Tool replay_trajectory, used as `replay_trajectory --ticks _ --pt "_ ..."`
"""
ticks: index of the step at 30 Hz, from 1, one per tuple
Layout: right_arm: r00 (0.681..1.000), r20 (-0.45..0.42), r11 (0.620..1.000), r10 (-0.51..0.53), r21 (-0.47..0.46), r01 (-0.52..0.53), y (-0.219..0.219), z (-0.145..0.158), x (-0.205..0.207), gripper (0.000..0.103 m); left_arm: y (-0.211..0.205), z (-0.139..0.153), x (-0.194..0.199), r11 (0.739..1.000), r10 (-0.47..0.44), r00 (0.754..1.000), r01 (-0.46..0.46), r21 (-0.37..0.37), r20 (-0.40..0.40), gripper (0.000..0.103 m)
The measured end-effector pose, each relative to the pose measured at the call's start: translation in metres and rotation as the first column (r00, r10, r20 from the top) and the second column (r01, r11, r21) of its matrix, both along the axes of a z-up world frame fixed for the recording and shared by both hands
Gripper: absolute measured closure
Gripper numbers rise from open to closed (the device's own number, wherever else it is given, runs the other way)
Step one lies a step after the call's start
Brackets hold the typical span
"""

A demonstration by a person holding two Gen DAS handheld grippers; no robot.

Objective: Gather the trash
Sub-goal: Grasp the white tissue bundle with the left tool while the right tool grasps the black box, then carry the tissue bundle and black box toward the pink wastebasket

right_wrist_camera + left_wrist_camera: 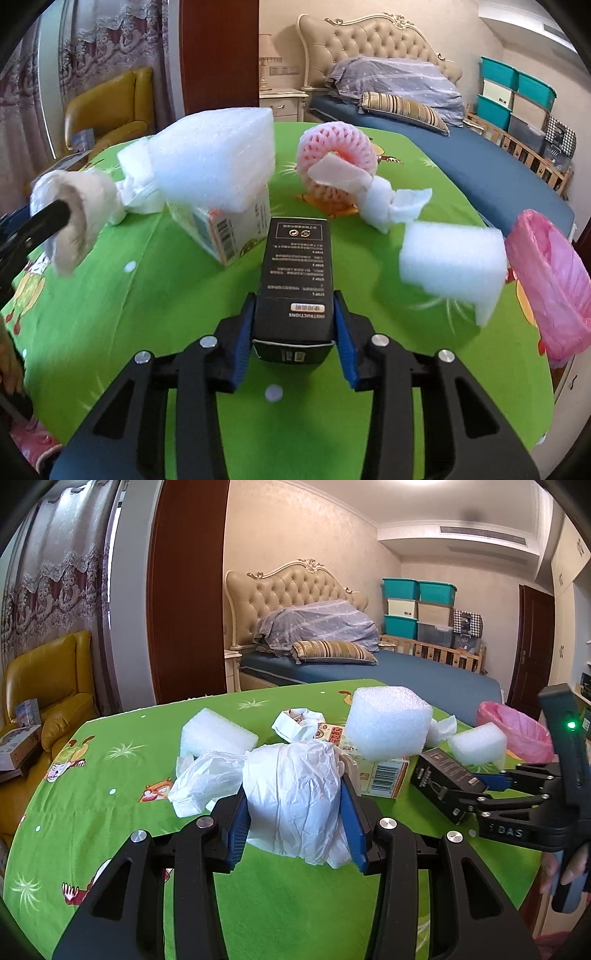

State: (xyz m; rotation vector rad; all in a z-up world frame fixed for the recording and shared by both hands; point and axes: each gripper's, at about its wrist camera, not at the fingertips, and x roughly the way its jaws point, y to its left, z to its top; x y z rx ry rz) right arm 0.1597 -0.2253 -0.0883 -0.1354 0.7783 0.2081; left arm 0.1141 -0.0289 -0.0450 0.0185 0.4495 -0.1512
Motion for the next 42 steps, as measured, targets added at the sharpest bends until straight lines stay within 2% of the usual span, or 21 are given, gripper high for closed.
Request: replay_trajectory --ticks 1,3,6,7,8,9,10,13,16,20,27,36,42 --pt "1.0 0.001 1.0 -0.003 0.0 0.003 0.0 0.0 0.0 0.063 0.0 0.0 0.001 1.0 0.0 1.0 0.0 0.004 -0.003 0.061" --pt "1.0 -0.004 1.0 -0.006 0.002 0.006 0.001 0.0 0.003 0.051 -0.002 0.0 0.002 1.0 0.002 1.0 -0.002 0.013 -0.005 0.061" --pt "1.0 -0.001 1.0 -0.01 -0.002 0.01 0.001 -0.003 0.009 0.051 -0.002 -0.001 0.002 1.0 0.005 1.0 -0.005 0.019 -0.006 0.061" --pt "1.0 0.0 1.0 -0.012 -0.002 0.012 -0.001 -0.005 0.011 0.051 -0.002 -0.001 0.003 1.0 0.005 1.0 -0.005 0.02 -0.01 0.061" --pt "1.0 0.004 1.0 -0.018 -0.002 0.018 0.0 -0.005 0.012 0.055 -0.002 -0.001 0.004 1.0 0.005 1.0 -0.005 0.021 -0.013 0.061" --pt "1.0 0.006 1.0 -0.016 -0.005 0.016 0.0 -0.006 0.012 0.065 -0.001 -0.002 0.004 1.0 0.005 1.0 -0.005 0.021 -0.015 0.061" --pt "1.0 0.009 1.0 -0.011 -0.01 0.011 0.001 -0.007 0.011 0.066 -0.001 -0.002 0.005 1.0 0.006 1.0 -0.005 0.022 -0.016 0.061" --pt "0.998 0.057 1.0 -0.003 -0.009 0.004 0.0 -0.004 -0.001 0.066 -0.002 -0.002 0.005 1.0 0.008 1.0 -0.008 0.029 -0.016 0.061" --pt "0.993 0.119 0.999 0.01 0.047 -0.016 -0.005 0.007 -0.014 0.066 -0.004 -0.002 0.005 0.999 0.011 1.0 -0.011 0.044 -0.014 0.061" --pt "0.98 0.191 0.995 0.049 0.076 -0.064 -0.005 0.019 -0.036 0.066 -0.007 -0.004 0.006 0.998 0.016 1.0 -0.015 0.068 -0.019 0.061" --pt "0.965 0.246 0.99 0.089 0.085 -0.113 -0.004 0.017 -0.064 0.066 -0.015 -0.003 0.002 0.993 0.021 1.0 -0.022 0.118 0.008 0.061" --pt "0.951 0.305 0.988 0.051 0.125 -0.093 -0.024 0.022 -0.078 0.066 -0.044 -0.002 -0.008 0.99 -0.079 0.997 0.079 0.116 0.001 0.061" --pt "0.941 0.338 0.989 0.007 0.134 -0.056 -0.041 0.025 -0.085 0.066 -0.063 0.006 -0.012 0.984 -0.132 0.991 0.128 0.12 0.025 0.061"
